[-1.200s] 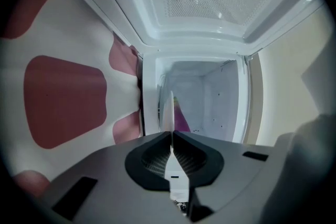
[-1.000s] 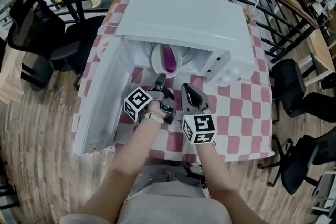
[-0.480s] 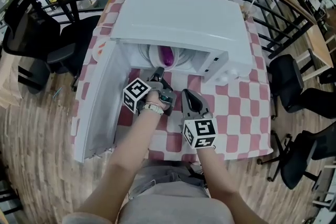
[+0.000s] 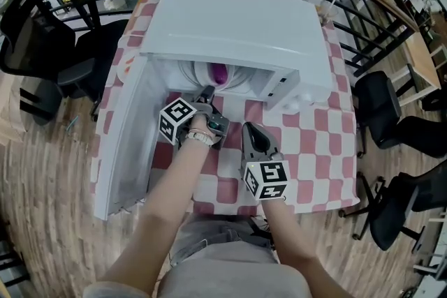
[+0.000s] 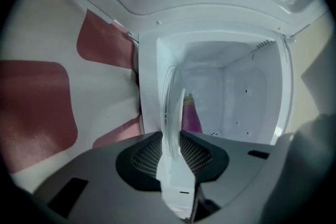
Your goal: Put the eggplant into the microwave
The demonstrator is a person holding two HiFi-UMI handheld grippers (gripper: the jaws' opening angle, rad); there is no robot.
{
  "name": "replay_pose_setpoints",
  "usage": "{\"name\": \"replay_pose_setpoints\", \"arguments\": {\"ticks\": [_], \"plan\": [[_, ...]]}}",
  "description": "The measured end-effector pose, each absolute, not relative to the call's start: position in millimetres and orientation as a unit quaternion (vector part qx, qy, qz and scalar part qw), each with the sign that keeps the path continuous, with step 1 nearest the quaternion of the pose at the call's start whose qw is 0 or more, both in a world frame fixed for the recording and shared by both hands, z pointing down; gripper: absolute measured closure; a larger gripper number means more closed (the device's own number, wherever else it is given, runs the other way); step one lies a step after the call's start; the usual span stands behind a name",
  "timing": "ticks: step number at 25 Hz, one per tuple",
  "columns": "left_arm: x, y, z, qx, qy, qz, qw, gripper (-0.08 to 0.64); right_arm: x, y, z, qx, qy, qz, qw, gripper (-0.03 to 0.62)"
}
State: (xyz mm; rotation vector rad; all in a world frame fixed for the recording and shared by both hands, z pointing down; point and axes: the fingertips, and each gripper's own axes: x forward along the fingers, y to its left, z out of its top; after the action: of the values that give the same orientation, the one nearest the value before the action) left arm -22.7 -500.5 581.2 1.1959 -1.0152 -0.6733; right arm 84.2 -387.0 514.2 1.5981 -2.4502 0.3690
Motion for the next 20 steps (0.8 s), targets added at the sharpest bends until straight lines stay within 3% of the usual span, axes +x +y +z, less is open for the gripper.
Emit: {"name": "replay_pose_setpoints", "arguments": {"ticks": [11,20], "plan": [[-20.2,-501.7,581.4,0.503,-0.499,-0.23,0.667,0.44,86.0,-389.5,515.9,0.537,-0.828,0.133,0.092,0.568],[-18.5,-489.2,598.3,0.49,-0.495,-0.228,0.681,0.3,94.4,-392.5,518.1,0.548,-0.819,0.143,0.087,0.568]]}}
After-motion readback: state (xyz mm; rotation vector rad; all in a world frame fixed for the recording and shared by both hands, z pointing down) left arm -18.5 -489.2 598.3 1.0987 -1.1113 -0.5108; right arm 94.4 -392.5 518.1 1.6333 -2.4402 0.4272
